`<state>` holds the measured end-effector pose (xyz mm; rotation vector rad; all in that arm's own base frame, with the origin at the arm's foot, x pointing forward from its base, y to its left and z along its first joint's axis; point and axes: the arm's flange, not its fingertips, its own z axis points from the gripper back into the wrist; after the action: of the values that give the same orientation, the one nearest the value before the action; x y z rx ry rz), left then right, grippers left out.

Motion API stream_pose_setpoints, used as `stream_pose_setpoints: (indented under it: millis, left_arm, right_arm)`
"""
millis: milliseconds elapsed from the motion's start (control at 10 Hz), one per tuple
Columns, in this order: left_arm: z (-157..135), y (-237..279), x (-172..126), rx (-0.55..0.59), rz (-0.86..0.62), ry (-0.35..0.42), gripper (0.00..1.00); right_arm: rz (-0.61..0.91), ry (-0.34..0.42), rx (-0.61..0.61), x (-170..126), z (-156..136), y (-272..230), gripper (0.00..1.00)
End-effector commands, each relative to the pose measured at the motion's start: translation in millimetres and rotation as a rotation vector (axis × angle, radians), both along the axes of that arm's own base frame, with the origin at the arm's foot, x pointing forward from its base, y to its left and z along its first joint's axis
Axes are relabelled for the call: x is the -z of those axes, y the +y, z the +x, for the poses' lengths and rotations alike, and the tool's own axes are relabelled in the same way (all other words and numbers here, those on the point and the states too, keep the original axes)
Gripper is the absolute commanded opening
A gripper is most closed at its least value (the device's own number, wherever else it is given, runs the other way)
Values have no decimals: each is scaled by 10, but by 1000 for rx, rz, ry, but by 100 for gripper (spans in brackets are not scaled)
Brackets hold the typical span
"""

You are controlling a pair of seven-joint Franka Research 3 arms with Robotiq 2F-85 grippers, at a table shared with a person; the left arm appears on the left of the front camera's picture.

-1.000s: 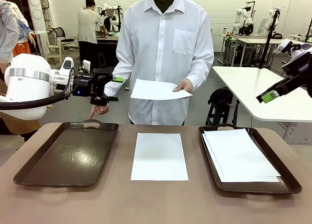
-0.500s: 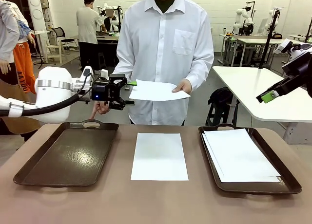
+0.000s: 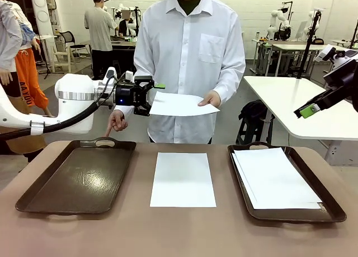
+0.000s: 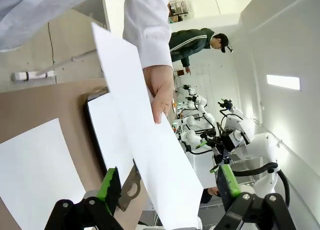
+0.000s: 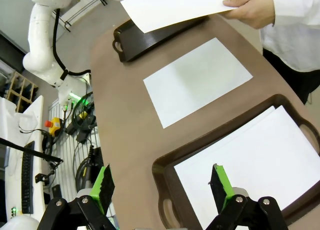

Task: Sort the A4 documents.
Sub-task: Receive the A4 Paper.

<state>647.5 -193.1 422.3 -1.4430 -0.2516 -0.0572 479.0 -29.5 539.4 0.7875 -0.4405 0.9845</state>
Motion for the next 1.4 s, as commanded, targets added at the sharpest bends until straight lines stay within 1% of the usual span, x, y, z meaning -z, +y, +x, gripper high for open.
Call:
stream_pose_setpoints:
  millis: [0, 200, 400, 500, 600, 700, 800, 900, 1000, 1100, 1200, 1300]
  left_arm:
    - [30, -68, 1, 8, 7, 63, 100]
    - [-43, -101, -13, -4, -8, 106, 100]
    - [-79, -99, -39, -20, -24, 104, 100]
    - [-94, -78, -42, -39, -15, 97, 81]
    - [-104, -66, -50, -40, -11, 107, 80]
    - [-115, -57, -62, -36, -7, 112, 61]
    - [-128, -65, -67, -36, -5, 117, 61]
    - [-126, -43, -65, -32, -8, 119, 41]
    - [-123, -32, -58, -30, -8, 122, 41]
    - [-125, -28, -50, -34, -7, 128, 21]
    - [-127, -5, -37, -38, -7, 134, 21]
    - [-133, -2, -34, -40, -7, 135, 1]
  right_arm:
    - [2, -1, -2, 9, 0, 13, 100]
    - [2, -1, -2, 9, 0, 13, 100]
    - [2, -1, -2, 9, 0, 13, 100]
    - [2, -1, -2, 9, 0, 13, 100]
    - [2, -1, -2, 9, 0, 13, 100]
    - [2, -1, -2, 9, 0, 13, 100]
    - [2, -1, -2, 9, 0, 13, 100]
    - [2, -1, -2, 9, 0, 13, 100]
    - [2, -1, -2, 9, 0, 13, 100]
    - [2, -1, -2, 9, 0, 13, 100]
    - [2, -1, -2, 9, 0, 13, 100]
    - [2, -1, -2, 9, 0, 13, 100]
